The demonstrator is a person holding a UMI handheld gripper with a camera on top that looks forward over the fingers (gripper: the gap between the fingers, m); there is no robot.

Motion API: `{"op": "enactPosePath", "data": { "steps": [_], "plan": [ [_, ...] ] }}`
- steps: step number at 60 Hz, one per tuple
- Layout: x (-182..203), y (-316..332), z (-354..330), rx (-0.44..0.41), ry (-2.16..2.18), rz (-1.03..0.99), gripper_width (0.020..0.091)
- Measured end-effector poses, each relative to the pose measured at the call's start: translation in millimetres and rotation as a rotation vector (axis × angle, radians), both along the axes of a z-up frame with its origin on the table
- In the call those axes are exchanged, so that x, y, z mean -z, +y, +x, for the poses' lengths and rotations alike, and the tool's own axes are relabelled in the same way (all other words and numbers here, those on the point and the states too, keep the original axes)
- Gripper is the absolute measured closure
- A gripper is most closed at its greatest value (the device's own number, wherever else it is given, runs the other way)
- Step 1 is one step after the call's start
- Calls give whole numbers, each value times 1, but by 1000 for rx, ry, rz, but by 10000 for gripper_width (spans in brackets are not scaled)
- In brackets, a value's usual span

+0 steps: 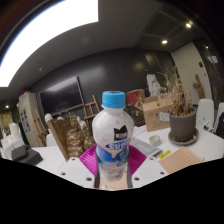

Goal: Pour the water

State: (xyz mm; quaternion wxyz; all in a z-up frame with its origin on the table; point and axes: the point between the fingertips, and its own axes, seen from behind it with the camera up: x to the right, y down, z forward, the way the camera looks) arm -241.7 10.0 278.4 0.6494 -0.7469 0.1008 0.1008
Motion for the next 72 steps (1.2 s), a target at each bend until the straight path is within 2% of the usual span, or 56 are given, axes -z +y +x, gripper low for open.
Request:
{"op": "enactPosePath", "data": {
  "steps": [7, 17, 30, 34, 38, 46, 50, 51, 52, 54, 58, 63, 72],
  "plan": [
    [59, 1, 44, 46, -243, -66, 746],
    [148, 4, 61, 40, -327, -199, 745],
    [216, 4, 65, 35, -329, -288, 740],
    [216, 5, 67, 45, -307, -274, 731],
    [215, 5, 68, 53, -284, -266, 691],
    [217, 1, 68, 58, -281, -290, 572],
    [219, -6, 67, 59, -257, -327, 347],
    [219, -8, 66, 57, -249, -334, 247],
    [218, -10, 65, 57, -242, -339, 242],
    [215, -15, 65, 65, -228, -353, 279],
    [205, -32, 67, 90, -219, -371, 234],
    [188, -63, 65, 132, -215, -405, 249],
    [148, -139, 37, 143, -191, -443, 249]
  ]
}}
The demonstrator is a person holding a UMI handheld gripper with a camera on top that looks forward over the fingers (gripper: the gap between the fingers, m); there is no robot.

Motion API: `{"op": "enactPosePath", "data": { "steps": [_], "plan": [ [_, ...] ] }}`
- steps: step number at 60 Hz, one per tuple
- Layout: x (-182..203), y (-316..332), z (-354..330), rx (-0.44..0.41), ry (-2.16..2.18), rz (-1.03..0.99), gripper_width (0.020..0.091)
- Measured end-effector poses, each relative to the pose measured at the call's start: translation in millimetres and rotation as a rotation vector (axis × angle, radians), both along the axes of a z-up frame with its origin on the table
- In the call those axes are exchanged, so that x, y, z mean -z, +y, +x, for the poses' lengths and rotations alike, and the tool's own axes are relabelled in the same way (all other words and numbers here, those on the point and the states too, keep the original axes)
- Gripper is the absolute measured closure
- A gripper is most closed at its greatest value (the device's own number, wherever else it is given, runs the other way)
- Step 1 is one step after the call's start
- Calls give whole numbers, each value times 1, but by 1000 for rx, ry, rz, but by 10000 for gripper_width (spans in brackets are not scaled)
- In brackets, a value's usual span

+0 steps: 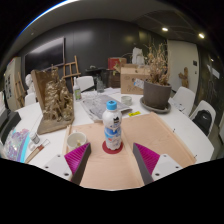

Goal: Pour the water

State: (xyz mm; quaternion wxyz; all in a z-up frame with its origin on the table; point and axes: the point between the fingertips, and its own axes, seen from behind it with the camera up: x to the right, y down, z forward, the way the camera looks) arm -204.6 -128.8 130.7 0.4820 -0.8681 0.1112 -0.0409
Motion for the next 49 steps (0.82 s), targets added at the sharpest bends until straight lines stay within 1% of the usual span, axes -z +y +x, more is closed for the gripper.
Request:
{"op": "enactPosePath", "data": {
  "steps": [10, 18, 24, 34, 44, 49],
  "plan": [
    [-45, -97, -38, -4, -24, -23, 249],
    [-69, -165, -66, -20, -42, -42, 251],
    [-79, -205, -81, -29, -54, -58, 248],
    [-83, -244, -96, -37, -97, -78, 247],
    [-84, -257, -102, -63, -148, -94, 247],
    [-83, -261, -102, -61, -143, -98, 249]
  ]
}}
